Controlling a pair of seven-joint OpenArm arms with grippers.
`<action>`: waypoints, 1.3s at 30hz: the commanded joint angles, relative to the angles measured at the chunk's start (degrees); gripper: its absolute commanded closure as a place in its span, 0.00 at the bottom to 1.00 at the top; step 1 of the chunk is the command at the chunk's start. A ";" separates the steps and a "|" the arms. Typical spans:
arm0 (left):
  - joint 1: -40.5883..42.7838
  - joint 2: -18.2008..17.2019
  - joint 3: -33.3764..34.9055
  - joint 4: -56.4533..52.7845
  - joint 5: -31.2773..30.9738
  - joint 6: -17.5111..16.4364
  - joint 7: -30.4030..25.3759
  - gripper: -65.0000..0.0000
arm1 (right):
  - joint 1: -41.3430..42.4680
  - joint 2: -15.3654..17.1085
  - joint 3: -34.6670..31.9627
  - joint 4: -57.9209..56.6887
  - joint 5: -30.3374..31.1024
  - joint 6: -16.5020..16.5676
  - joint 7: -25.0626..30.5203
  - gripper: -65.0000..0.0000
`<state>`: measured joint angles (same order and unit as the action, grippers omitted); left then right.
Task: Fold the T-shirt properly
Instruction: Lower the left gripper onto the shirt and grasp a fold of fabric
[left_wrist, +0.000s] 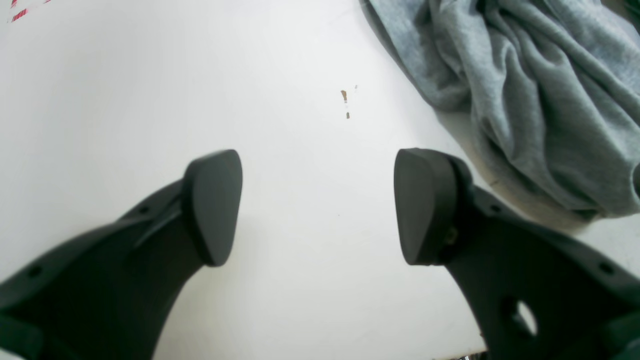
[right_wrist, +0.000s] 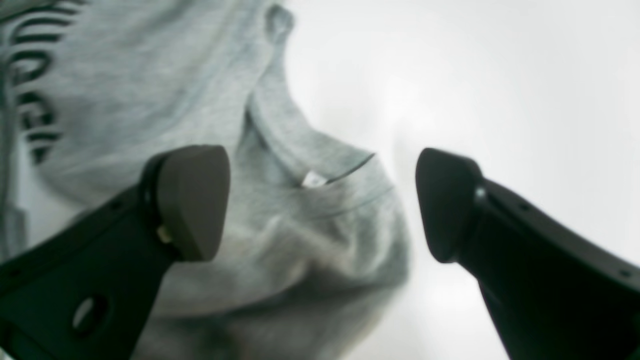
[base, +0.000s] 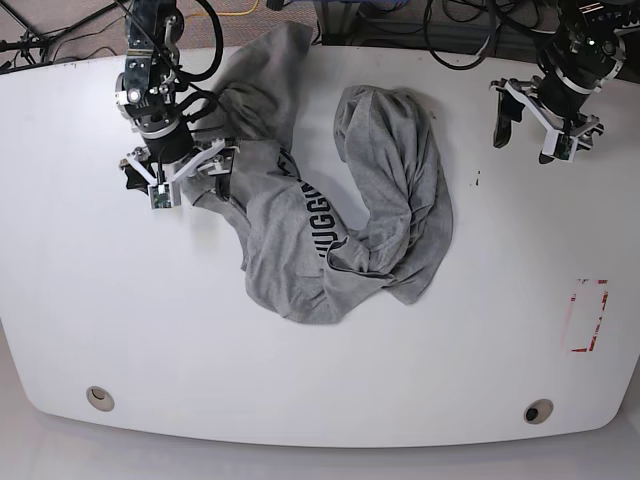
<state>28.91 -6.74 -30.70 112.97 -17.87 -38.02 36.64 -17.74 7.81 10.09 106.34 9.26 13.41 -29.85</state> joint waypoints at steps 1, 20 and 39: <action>0.15 -0.60 -0.20 0.92 -0.73 -0.18 -1.08 0.32 | 3.45 1.02 1.30 -4.32 0.55 3.07 1.05 0.19; 0.15 -1.48 -0.29 0.83 -0.73 -0.18 -1.08 0.32 | 4.51 0.76 4.90 -15.84 0.46 8.35 1.58 0.20; -1.70 -1.30 -0.12 0.83 -0.64 0.17 -1.08 0.32 | 3.80 0.58 4.73 -15.75 0.55 8.44 2.90 1.00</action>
<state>28.77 -7.68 -30.59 112.92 -17.87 -38.02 36.64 -13.39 8.21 14.90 88.71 10.70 21.50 -24.56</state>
